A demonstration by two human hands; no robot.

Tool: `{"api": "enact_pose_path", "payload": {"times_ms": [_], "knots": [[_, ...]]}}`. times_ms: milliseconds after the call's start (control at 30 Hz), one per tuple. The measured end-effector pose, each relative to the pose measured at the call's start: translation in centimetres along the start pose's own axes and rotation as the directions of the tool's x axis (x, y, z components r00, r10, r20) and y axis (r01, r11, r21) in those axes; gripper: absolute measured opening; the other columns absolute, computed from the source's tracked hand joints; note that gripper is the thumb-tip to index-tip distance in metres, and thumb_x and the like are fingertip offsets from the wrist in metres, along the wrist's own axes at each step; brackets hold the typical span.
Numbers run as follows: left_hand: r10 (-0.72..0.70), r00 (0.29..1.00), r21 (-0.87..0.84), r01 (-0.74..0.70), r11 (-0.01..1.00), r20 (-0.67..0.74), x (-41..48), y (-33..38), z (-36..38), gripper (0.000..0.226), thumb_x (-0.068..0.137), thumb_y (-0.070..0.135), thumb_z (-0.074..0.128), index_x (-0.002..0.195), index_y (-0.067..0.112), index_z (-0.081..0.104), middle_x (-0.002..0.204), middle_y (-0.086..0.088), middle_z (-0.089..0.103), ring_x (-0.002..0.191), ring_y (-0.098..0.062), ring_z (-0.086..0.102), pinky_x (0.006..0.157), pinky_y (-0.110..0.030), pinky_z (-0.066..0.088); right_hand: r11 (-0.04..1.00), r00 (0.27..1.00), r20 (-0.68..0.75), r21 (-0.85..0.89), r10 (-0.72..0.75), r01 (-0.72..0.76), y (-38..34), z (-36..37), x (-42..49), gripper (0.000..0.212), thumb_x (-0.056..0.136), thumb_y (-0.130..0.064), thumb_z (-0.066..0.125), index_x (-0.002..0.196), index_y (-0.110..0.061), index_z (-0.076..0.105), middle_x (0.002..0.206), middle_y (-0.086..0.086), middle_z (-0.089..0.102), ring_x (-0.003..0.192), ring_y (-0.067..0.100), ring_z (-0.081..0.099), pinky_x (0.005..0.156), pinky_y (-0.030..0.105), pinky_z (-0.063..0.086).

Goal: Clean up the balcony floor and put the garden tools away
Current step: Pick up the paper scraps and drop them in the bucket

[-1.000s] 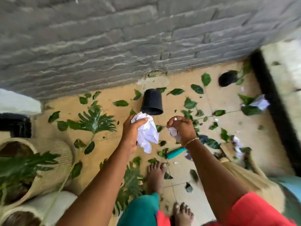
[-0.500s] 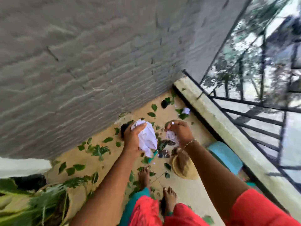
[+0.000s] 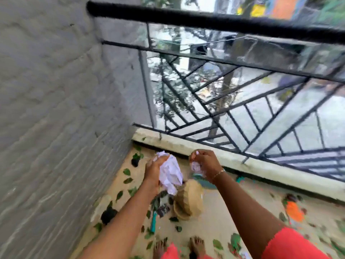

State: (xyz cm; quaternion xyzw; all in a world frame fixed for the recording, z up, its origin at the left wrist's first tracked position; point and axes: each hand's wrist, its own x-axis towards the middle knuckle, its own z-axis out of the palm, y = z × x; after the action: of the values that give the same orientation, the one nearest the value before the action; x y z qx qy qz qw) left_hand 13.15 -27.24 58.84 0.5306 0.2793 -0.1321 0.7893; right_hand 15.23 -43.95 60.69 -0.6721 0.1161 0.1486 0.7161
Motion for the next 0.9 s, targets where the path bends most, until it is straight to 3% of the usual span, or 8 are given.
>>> {"api": "enact_pose_path", "payload": {"times_ms": [233,400,500,600,667,767,833,900], "knots": [[-0.225,0.942,0.226,0.169,0.959,0.250,0.9,-2.1,6.4,0.010,0.088,0.018,0.062,0.090,0.008,0.058,0.075,-0.013,0.061,0.060,-0.024,0.059,0.047,-0.022,0.048,0.978,0.959,-0.283,0.205,0.024,0.037,1.2,-6.4,-4.8,0.033,0.077,0.015,0.042,0.050,-0.002,0.051,0.042,0.002,0.045,0.033,0.005,0.038,0.038,0.012,0.031],[-0.405,0.808,0.420,0.219,0.881,0.428,0.2,-5.5,12.9,0.058,0.054,0.029,0.084,0.097,0.004,0.054,0.087,-0.019,0.055,0.060,-0.028,0.060,0.048,-0.029,0.051,0.932,0.861,-0.491,0.356,0.128,0.064,3.2,-12.2,-9.8,0.032,0.083,0.018,0.037,0.061,-0.001,0.047,0.035,-0.005,0.041,0.029,0.004,0.032,0.035,0.008,0.023],[-0.499,0.722,0.560,0.186,0.807,0.479,-1.3,-8.2,17.0,0.056,0.068,0.038,0.078,0.104,0.002,0.056,0.089,-0.019,0.059,0.065,-0.027,0.064,0.057,-0.034,0.053,0.888,0.789,-0.577,0.451,0.210,0.093,4.6,-15.7,-12.9,0.030,0.087,0.015,0.035,0.064,0.000,0.046,0.033,-0.003,0.038,0.028,0.004,0.025,0.036,0.006,0.018],[-0.534,0.686,0.576,0.201,0.792,0.494,-3.4,-11.5,21.3,0.007,0.078,0.020,0.069,0.072,0.016,0.069,0.070,-0.006,0.066,0.057,-0.020,0.065,0.056,-0.026,0.051,0.852,0.706,-0.661,0.498,0.253,0.161,5.9,-18.8,-16.0,0.028,0.089,0.012,0.035,0.066,0.000,0.045,0.033,-0.002,0.038,0.028,0.005,0.026,0.039,0.006,0.017],[-0.586,0.614,0.588,0.233,0.774,0.528,-5.1,-13.4,24.2,0.022,0.078,0.017,0.070,0.057,0.018,0.064,0.054,-0.004,0.061,0.041,-0.018,0.060,0.044,-0.021,0.048,0.827,0.645,-0.712,0.518,0.276,0.218,6.6,-20.9,-18.0,0.029,0.089,0.014,0.036,0.066,-0.001,0.046,0.034,-0.001,0.040,0.027,0.005,0.028,0.038,0.006,0.019],[-0.647,0.529,0.696,0.139,0.704,0.549,-7.7,-15.8,27.7,0.046,0.057,0.035,0.085,0.087,0.009,0.060,0.075,-0.014,0.062,0.057,-0.025,0.063,0.052,-0.028,0.052,0.817,0.577,-0.762,0.514,0.295,0.261,7.7,-24.4,-20.9,0.030,0.087,0.015,0.036,0.063,0.000,0.048,0.036,0.003,0.037,0.026,0.007,0.030,0.038,0.007,0.019],[-0.653,0.544,0.741,0.083,0.667,0.527,-8.9,-17.9,30.1,0.046,0.077,0.035,0.072,0.112,0.008,0.058,0.098,-0.015,0.064,0.080,-0.029,0.065,0.072,-0.037,0.054,0.814,0.549,-0.779,0.512,0.305,0.274,8.6,-27.0,-22.7,0.031,0.087,0.014,0.036,0.063,0.000,0.049,0.037,0.004,0.038,0.026,0.009,0.030,0.039,0.007,0.019],[-0.682,0.523,0.774,0.063,0.630,0.512,-10.4,-19.9,32.6,0.044,0.085,0.032,0.065,0.121,0.008,0.057,0.103,-0.014,0.065,0.085,-0.030,0.064,0.078,-0.040,0.053,0.806,0.532,-0.785,0.519,0.317,0.284,9.6,-29.7,-24.4,0.030,0.088,0.012,0.036,0.065,0.000,0.049,0.036,0.001,0.039,0.027,0.009,0.030,0.038,0.007,0.021]]}}
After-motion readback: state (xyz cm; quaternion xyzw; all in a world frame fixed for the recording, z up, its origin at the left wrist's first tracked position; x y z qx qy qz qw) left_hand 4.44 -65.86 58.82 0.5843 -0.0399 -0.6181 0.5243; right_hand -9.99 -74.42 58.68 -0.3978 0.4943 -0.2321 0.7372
